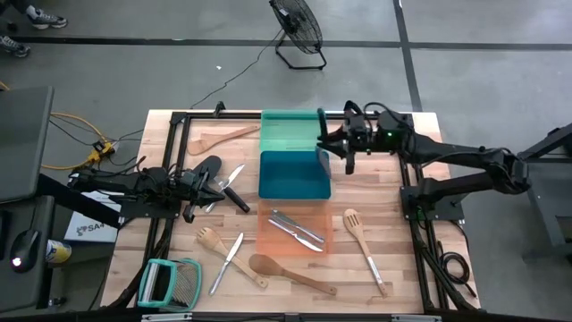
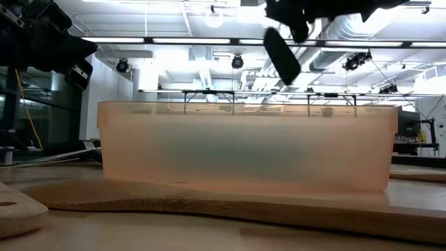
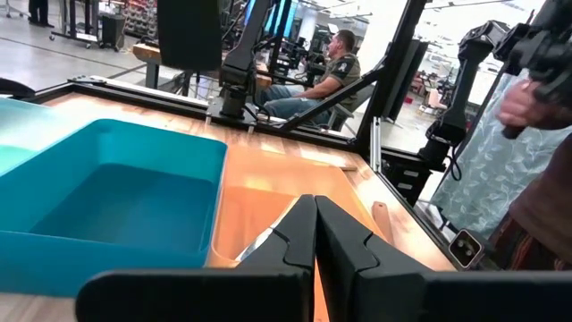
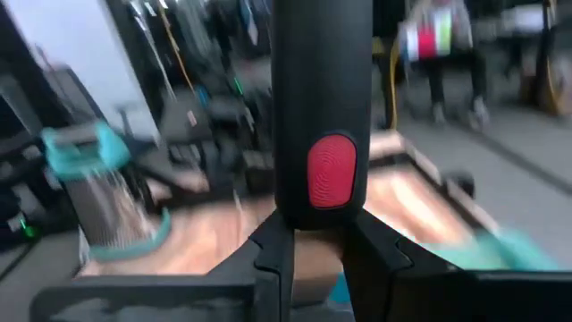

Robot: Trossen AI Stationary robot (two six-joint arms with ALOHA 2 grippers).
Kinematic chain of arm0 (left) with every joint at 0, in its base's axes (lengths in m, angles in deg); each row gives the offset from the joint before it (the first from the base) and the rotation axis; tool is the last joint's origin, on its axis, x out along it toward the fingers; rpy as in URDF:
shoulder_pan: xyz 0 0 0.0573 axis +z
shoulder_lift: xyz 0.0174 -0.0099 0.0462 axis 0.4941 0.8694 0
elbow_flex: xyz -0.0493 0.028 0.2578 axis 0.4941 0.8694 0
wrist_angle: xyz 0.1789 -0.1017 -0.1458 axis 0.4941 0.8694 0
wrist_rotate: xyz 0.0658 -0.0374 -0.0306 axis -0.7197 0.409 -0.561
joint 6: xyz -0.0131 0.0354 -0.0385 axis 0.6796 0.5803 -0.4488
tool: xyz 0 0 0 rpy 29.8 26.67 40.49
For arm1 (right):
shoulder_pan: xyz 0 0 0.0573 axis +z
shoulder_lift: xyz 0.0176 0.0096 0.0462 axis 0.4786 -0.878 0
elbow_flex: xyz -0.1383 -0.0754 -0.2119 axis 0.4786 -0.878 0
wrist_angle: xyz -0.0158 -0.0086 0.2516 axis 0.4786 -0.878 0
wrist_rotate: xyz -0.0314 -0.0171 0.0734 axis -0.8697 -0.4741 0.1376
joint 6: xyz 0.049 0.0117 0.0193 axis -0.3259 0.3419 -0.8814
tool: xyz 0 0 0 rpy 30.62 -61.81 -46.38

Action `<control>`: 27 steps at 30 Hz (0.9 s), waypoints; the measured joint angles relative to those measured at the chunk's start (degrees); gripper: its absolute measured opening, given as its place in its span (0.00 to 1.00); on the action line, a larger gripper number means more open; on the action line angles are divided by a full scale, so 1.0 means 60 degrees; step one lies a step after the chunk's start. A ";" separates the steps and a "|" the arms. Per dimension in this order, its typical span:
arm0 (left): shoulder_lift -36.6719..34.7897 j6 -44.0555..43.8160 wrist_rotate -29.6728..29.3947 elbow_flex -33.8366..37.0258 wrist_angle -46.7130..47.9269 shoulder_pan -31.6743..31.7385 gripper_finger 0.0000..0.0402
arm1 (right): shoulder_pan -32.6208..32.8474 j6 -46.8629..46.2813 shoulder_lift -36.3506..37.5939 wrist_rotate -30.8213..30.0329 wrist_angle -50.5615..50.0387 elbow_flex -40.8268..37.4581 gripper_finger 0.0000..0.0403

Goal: Pick & Place Kitchen Items
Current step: Put the black spatula into the blue bin

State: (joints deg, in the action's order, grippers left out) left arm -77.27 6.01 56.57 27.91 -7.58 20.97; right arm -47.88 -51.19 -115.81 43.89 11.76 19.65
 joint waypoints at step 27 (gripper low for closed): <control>0.0003 0.0000 0.0000 0.0000 0.0001 0.0001 0.00 | -0.0242 -0.4304 -0.1292 0.5112 0.7059 -0.1341 0.15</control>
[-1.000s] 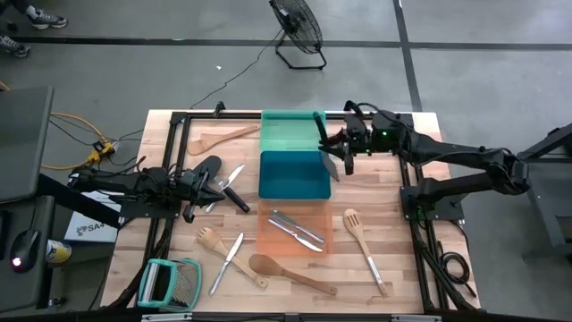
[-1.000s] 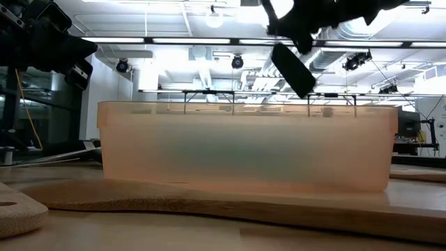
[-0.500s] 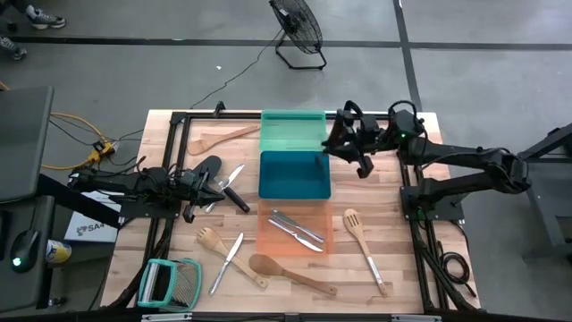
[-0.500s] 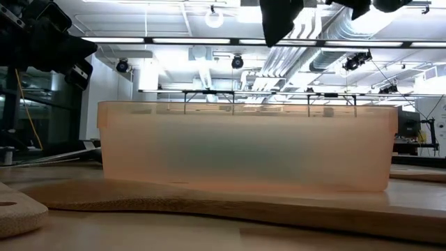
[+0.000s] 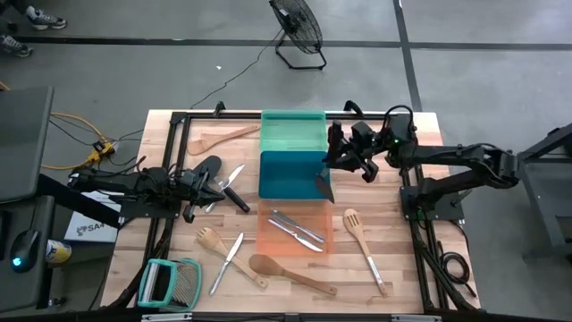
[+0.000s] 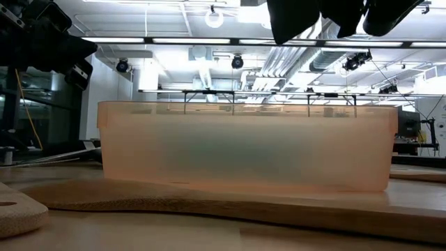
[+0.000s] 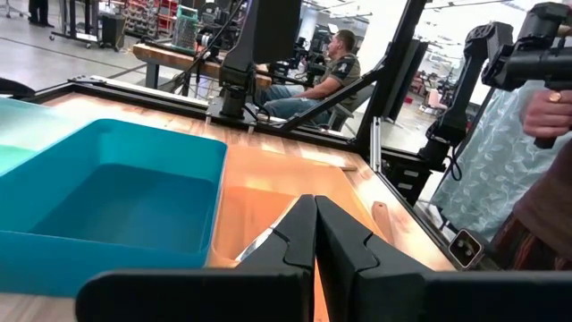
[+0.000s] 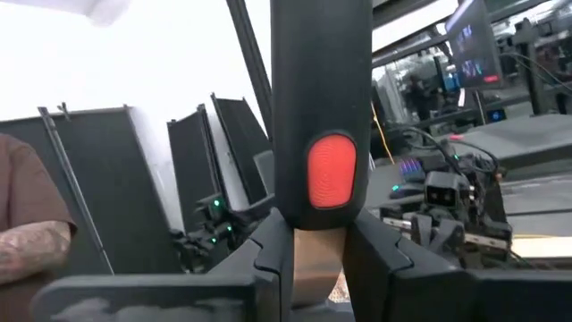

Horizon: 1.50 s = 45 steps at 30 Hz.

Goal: Pick & Place Kitchen Items
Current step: Put the black spatula into the blue bin

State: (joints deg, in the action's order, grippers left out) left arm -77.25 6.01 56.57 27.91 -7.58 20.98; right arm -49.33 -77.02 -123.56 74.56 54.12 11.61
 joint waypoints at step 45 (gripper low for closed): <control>-0.0001 0.0000 0.0000 0.0000 0.0000 -0.0001 0.00 | 0.1461 0.1571 -0.0078 -0.9379 -0.6031 0.0399 0.15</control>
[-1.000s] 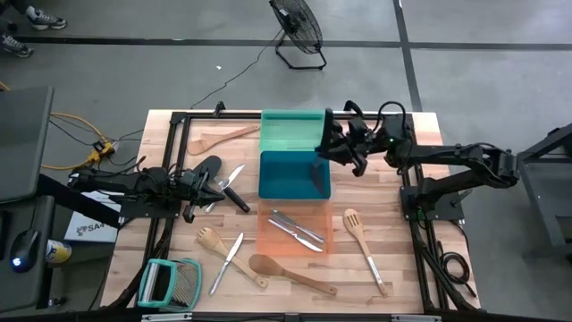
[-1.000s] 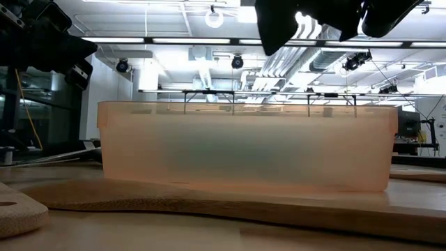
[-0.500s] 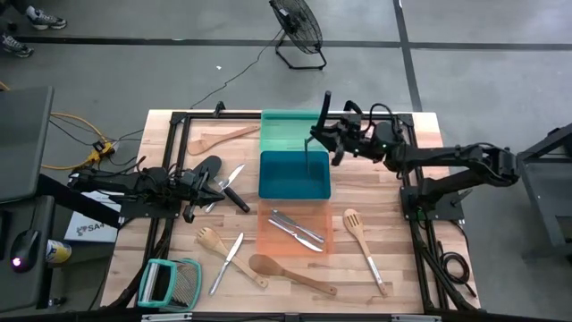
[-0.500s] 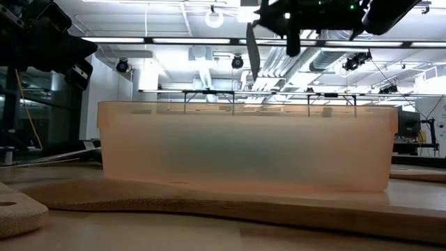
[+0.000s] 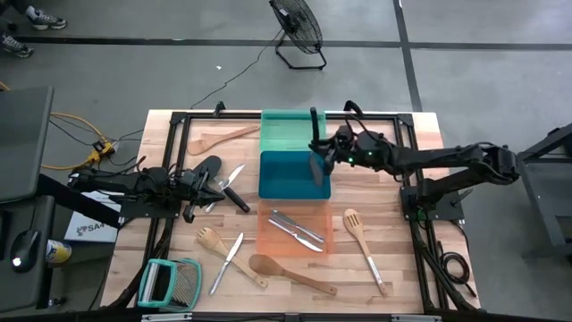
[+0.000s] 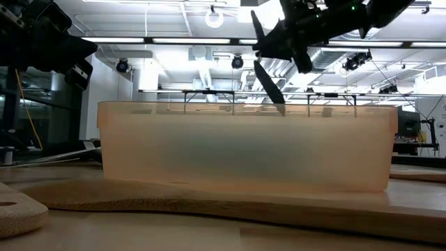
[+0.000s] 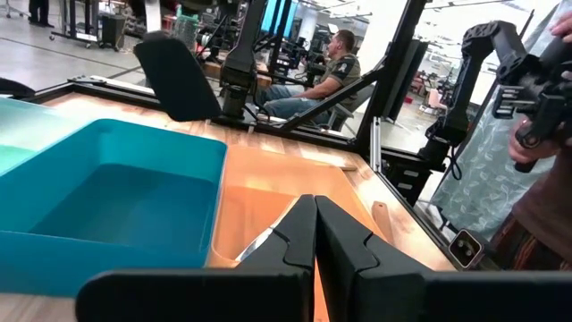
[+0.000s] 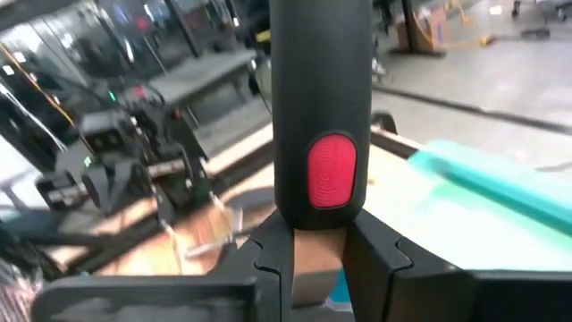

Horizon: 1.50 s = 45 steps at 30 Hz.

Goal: Pick & Place Kitchen Items
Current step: Put the black spatula into the blue bin

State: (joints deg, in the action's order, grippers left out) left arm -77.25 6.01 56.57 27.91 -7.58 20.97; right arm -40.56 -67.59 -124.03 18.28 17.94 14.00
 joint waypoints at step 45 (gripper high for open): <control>0.0001 0.0000 0.0000 0.0000 0.0000 0.0003 0.00 | -0.1584 0.1695 -0.4750 0.6870 -0.5164 0.4690 0.15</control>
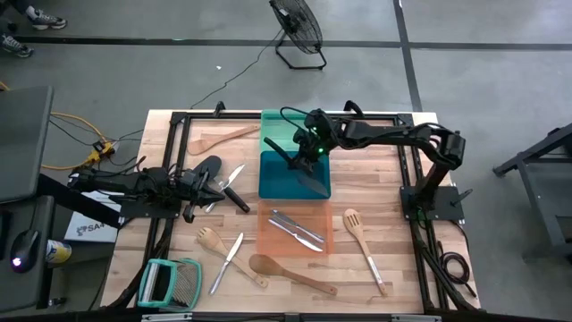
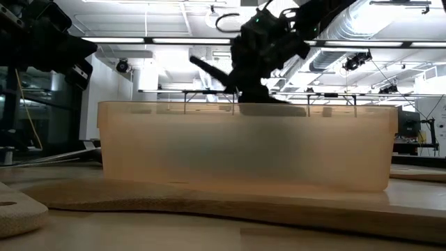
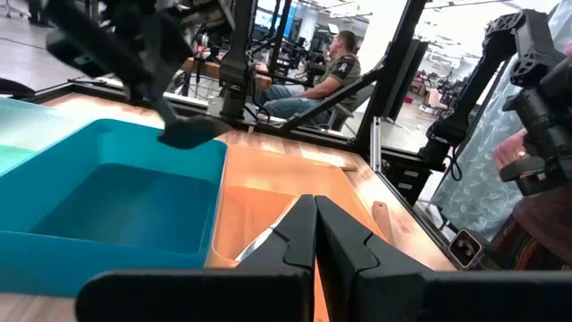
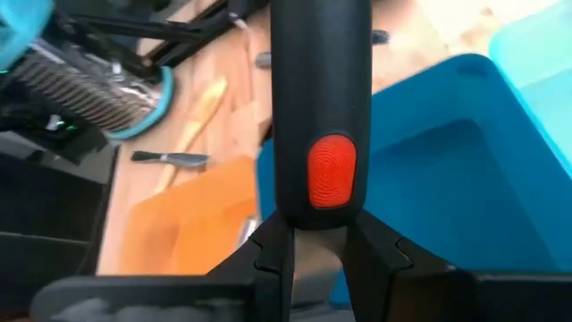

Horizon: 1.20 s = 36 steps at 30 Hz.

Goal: Pick & Place Kitchen Items
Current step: Put the black spatula into the blue bin

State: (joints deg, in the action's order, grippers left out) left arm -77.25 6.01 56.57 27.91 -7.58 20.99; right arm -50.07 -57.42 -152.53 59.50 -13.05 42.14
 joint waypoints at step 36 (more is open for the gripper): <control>-0.0003 0.0000 0.0004 0.0000 -0.0004 -0.0003 0.00 | -0.0063 0.0546 -0.1355 -0.0401 0.0282 -0.0004 0.20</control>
State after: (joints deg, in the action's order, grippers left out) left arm -77.27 6.01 56.59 27.91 -7.60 20.97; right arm -50.44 -54.14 -160.66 57.10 -11.36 42.12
